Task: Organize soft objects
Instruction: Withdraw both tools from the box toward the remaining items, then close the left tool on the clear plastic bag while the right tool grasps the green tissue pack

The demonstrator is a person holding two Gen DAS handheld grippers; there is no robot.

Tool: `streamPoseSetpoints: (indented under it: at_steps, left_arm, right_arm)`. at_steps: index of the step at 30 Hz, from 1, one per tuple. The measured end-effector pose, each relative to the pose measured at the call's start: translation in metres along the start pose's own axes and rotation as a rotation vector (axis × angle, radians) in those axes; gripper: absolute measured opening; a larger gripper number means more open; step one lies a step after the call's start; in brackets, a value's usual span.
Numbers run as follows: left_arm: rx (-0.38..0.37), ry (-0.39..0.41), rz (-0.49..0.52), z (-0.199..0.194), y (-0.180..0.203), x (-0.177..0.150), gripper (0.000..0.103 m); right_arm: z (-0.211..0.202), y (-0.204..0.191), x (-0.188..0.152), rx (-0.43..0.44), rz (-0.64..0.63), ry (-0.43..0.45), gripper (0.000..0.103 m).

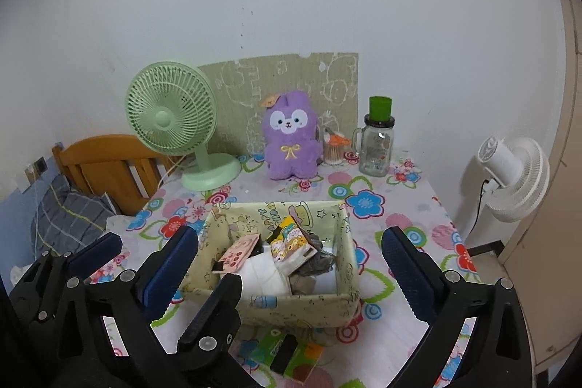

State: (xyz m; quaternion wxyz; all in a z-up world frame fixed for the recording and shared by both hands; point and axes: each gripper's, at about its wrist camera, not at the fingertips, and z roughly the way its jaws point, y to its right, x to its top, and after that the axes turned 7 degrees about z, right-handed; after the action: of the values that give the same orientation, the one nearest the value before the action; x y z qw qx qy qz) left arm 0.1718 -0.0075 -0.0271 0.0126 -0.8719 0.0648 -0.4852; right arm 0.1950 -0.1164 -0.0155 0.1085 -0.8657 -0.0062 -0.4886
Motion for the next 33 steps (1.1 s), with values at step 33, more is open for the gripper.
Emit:
streamPoseSetpoints:
  at_steps: [33]
  left_arm:
    - [-0.019,0.046,0.017,-0.073,0.018,-0.061,0.103]
  right_arm:
    - [-0.083,0.005,-0.064,-0.002,0.012,0.049,0.103]
